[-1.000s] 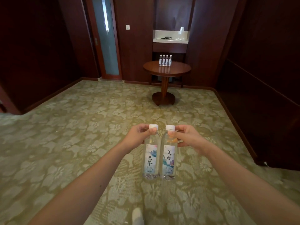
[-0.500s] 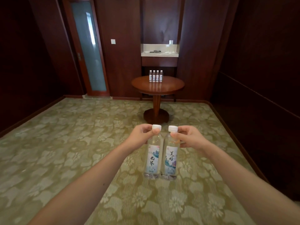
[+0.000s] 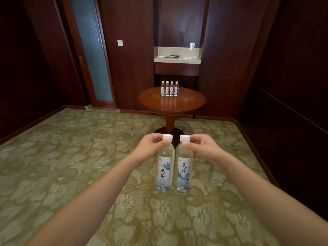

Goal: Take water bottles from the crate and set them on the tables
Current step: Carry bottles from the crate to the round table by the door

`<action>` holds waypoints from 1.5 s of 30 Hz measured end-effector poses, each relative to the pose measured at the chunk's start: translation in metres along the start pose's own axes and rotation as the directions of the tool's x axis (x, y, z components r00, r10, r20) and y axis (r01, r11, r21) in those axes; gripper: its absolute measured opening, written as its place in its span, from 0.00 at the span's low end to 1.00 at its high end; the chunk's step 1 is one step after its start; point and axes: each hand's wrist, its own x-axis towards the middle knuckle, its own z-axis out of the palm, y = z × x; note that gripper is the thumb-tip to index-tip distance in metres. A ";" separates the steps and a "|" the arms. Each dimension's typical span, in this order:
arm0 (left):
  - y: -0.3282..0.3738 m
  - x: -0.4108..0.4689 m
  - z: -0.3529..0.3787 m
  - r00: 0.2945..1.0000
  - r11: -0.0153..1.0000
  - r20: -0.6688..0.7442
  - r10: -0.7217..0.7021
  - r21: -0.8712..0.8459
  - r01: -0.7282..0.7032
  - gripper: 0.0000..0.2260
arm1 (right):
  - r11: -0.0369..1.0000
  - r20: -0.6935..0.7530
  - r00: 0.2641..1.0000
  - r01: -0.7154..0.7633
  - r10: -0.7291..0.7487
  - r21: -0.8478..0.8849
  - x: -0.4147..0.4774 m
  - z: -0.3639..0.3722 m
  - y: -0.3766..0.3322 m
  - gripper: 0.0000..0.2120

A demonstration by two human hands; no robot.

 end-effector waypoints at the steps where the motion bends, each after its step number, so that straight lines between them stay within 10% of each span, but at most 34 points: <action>1: 0.001 0.022 0.005 1.000 1.000 -0.012 0.005 -0.004 -0.005 0.07 | 1.000 0.004 1.000 0.005 -0.005 0.000 0.021 -0.013 0.001 0.14; 45: -0.115 0.893 -0.107 0.996 0.999 -0.088 -0.011 0.047 0.015 0.08 | 0.996 0.083 0.993 0.084 -0.082 -0.023 0.900 -0.197 0.030 0.09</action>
